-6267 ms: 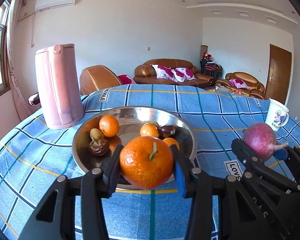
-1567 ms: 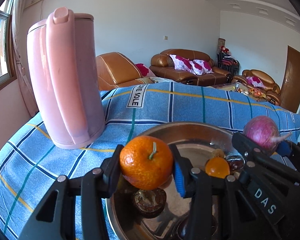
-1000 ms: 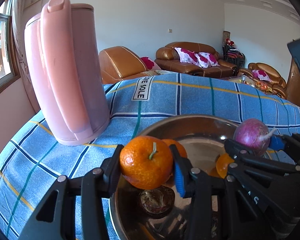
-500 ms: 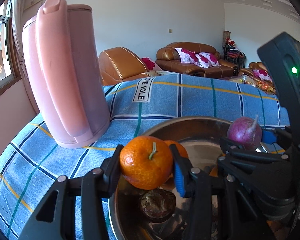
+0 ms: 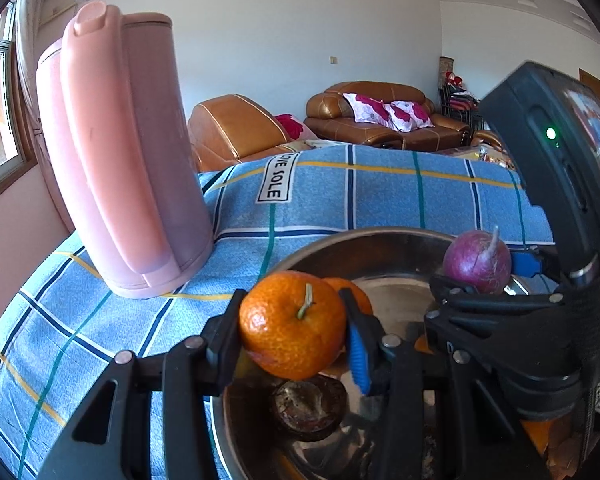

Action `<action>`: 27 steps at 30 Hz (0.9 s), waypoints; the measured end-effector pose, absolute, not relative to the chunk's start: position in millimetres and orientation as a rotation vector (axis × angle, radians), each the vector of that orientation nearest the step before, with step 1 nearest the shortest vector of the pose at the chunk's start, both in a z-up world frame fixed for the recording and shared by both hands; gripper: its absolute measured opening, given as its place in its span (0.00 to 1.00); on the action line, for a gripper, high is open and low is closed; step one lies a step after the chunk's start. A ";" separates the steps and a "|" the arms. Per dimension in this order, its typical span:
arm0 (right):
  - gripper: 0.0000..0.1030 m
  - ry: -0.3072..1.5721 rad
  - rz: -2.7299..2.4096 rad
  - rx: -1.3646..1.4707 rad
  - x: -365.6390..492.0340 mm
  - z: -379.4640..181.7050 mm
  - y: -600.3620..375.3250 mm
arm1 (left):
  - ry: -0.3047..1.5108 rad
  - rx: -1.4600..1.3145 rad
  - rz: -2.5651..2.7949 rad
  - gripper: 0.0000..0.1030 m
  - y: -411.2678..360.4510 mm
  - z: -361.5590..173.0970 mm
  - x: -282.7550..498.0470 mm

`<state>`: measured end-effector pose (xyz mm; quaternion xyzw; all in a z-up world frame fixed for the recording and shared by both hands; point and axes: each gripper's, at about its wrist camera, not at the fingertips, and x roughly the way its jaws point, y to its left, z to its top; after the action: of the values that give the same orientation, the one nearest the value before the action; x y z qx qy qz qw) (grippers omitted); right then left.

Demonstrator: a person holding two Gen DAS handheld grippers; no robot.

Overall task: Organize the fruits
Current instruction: 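Open both tools to release the onion and orange in the plate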

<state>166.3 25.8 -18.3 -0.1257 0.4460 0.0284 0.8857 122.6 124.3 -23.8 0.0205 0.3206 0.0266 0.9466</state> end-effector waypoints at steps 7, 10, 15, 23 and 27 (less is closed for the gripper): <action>0.54 0.947 0.101 -0.197 163.9 -16.6 20.8 | 0.661 -0.005 0.008 0.45 130.7 -24.3 125.1; 0.55 0.923 0.123 -0.160 157.1 -13.9 16.8 | 0.662 -0.016 0.011 0.46 131.5 -24.5 125.1; 0.56 0.850 0.142 -0.102 140.7 -3.3 8.9 | 0.629 -0.041 0.035 0.68 135.7 -21.0 118.8; 0.60 0.797 0.135 -0.031 124.9 2.5 -4.0 | 0.525 -0.020 0.071 0.89 136.4 -12.3 102.4; 0.64 0.746 0.129 -0.007 111.6 7.5 -7.1 | 0.473 -0.039 0.090 0.95 141.4 -7.9 89.9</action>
<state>111.6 -7.1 7.5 -0.0034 0.3640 0.0629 0.9293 89.9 141.4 -7.9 -0.0194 0.2344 0.0446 0.9709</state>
